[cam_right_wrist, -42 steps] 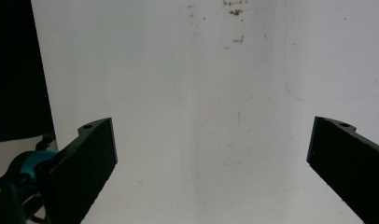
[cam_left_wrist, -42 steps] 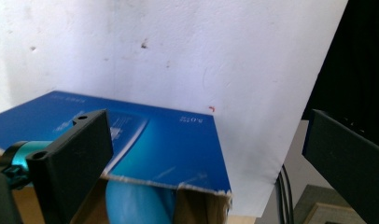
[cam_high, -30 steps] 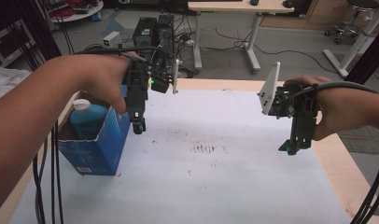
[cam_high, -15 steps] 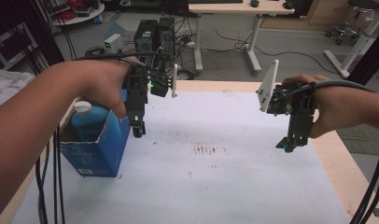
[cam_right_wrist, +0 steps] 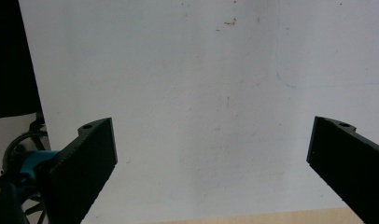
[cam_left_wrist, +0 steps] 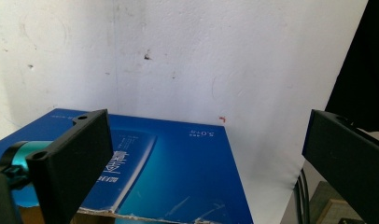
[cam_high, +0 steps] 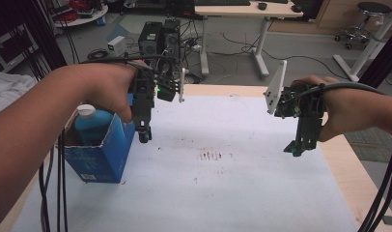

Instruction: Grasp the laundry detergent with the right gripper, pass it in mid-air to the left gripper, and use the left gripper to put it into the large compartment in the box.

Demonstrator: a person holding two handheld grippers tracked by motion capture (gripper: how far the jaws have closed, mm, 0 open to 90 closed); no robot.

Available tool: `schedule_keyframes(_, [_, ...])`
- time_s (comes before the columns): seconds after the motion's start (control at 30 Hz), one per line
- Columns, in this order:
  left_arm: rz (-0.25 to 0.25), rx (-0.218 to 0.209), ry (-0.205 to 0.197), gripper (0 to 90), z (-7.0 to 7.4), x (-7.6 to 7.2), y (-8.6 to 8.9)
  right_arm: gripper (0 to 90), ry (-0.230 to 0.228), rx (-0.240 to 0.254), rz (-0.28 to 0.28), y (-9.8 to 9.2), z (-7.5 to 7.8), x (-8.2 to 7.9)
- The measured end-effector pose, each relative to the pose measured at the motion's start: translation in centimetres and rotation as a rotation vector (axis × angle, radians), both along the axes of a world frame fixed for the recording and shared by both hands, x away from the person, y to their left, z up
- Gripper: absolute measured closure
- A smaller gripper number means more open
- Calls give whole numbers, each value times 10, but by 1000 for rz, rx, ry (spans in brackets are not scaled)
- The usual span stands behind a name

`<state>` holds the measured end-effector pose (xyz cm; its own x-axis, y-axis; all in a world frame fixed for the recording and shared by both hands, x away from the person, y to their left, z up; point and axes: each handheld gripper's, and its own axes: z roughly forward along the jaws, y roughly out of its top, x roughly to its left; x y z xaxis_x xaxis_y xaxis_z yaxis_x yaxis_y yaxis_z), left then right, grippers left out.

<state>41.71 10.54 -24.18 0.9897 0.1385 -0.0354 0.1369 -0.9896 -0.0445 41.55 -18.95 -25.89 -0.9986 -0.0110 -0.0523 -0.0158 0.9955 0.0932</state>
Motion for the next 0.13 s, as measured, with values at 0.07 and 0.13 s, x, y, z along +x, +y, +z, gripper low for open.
schedule_keyframes(0.07, [-5,-3,-6,16,0,-1,0,9,0,0,2,1,0,-1])
schedule_keyframes(0.13, [-3,-8,-24,17,0,-1,-1,8,-4,-6,1,2,-1,-2])
